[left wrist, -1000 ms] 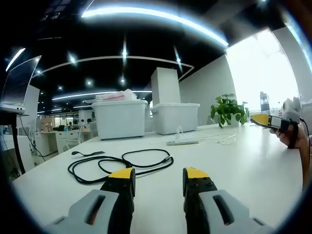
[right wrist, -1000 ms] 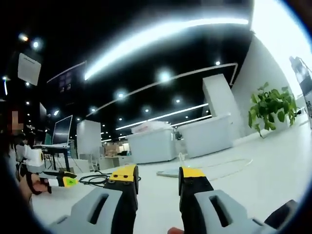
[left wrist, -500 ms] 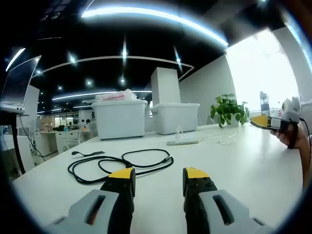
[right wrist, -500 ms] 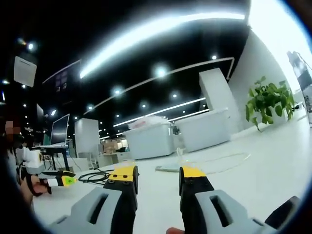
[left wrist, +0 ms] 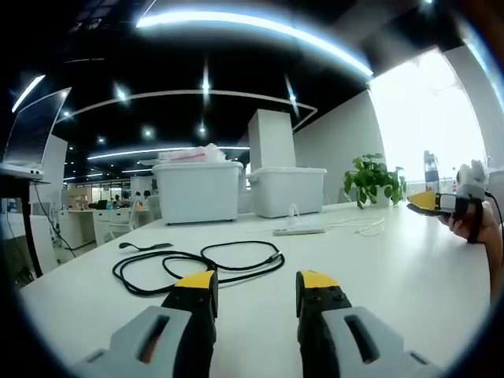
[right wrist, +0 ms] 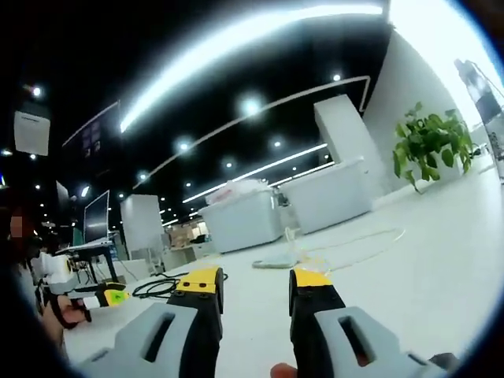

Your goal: Coil the Type-C to USB data cable on the desktop and secure it with Velcro straps.

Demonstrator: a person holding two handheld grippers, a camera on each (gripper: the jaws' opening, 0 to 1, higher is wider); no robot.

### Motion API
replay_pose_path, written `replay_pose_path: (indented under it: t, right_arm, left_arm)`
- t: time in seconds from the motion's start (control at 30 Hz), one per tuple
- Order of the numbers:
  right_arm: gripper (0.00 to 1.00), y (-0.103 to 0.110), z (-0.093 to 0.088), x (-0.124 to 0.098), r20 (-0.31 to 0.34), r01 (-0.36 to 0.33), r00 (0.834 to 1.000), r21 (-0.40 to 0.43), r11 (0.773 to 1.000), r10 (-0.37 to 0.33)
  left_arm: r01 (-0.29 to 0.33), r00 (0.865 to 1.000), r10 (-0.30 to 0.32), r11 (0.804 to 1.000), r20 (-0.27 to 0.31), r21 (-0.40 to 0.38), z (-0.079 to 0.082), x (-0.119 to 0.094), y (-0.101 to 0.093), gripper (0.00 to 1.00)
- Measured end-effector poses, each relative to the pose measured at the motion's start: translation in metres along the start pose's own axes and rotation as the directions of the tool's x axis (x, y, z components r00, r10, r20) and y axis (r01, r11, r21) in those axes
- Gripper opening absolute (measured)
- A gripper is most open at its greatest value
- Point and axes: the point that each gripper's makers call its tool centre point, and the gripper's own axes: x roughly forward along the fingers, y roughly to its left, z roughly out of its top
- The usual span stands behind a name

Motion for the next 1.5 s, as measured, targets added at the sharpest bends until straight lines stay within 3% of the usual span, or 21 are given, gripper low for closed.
replay_pose_path:
  t: [0.23,0.4,0.5,0.57,0.63,0.73,0.83,0.97,1.07,1.23,1.37,1.5]
  right_arm:
    - [0.36,-0.012,0.006,-0.001,0.023,0.063,0.998,-0.017,0.998,-0.063]
    - [0.39,-0.013,0.014,-0.003,0.042,0.117,0.993,-0.191,0.974,-0.112]
    - [0.45,0.000,0.019,0.000,0.052,0.095,0.995,-0.199,0.975,-0.086]
    - [0.50,0.020,0.023,0.008,0.044,0.021,0.999,-0.126,0.992,-0.016]
    - [0.52,0.037,0.027,0.016,0.044,-0.034,0.998,-0.105,0.994,0.039]
    - [0.51,0.060,0.036,0.026,0.065,-0.096,0.992,-0.160,0.982,0.108]
    - [0.50,0.087,0.039,0.043,0.039,-0.143,0.987,-0.226,0.963,0.156]
    - [0.46,0.113,0.049,0.063,0.043,-0.205,0.975,-0.199,0.958,0.218]
    - [0.40,0.126,0.055,0.078,0.042,-0.233,0.967,-0.251,0.940,0.251]
    - [0.39,0.146,0.045,0.103,-0.036,-0.307,0.950,-0.309,0.900,0.311]
    - [0.36,0.164,0.024,0.123,-0.138,-0.399,0.917,-0.268,0.877,0.375]
    - [0.32,0.172,0.005,0.148,-0.215,-0.442,0.893,-0.260,0.858,0.395]
  left_arm:
    - [-0.024,1.000,0.025,0.999,0.012,-0.021,0.002,0.000,0.006,0.41]
    - [-0.032,0.998,0.034,0.999,0.048,-0.040,0.010,-0.002,0.011,0.41]
    - [-0.031,0.997,0.034,0.998,0.065,-0.049,0.015,-0.003,0.014,0.41]
    - [-0.032,0.997,0.035,0.999,0.071,-0.043,0.018,-0.005,0.018,0.41]
    - [-0.039,0.996,0.043,0.998,0.075,-0.048,0.019,-0.007,0.026,0.41]
    - [-0.066,0.993,0.071,0.996,0.094,-0.057,0.025,-0.011,0.041,0.41]
    - [-0.087,0.989,0.093,0.995,0.114,-0.056,0.034,-0.017,0.057,0.39]
    - [-0.111,0.984,0.117,0.993,0.134,-0.047,0.049,-0.020,0.077,0.39]
    - [-0.122,0.982,0.122,0.993,0.143,-0.008,0.062,-0.020,0.087,0.39]
    - [-0.117,0.982,0.112,0.993,0.151,0.027,0.082,-0.015,0.099,0.38]
    - [-0.108,0.982,0.101,0.993,0.162,0.038,0.097,-0.003,0.108,0.37]
    - [-0.076,0.982,0.066,0.996,0.178,0.047,0.111,0.016,0.109,0.36]
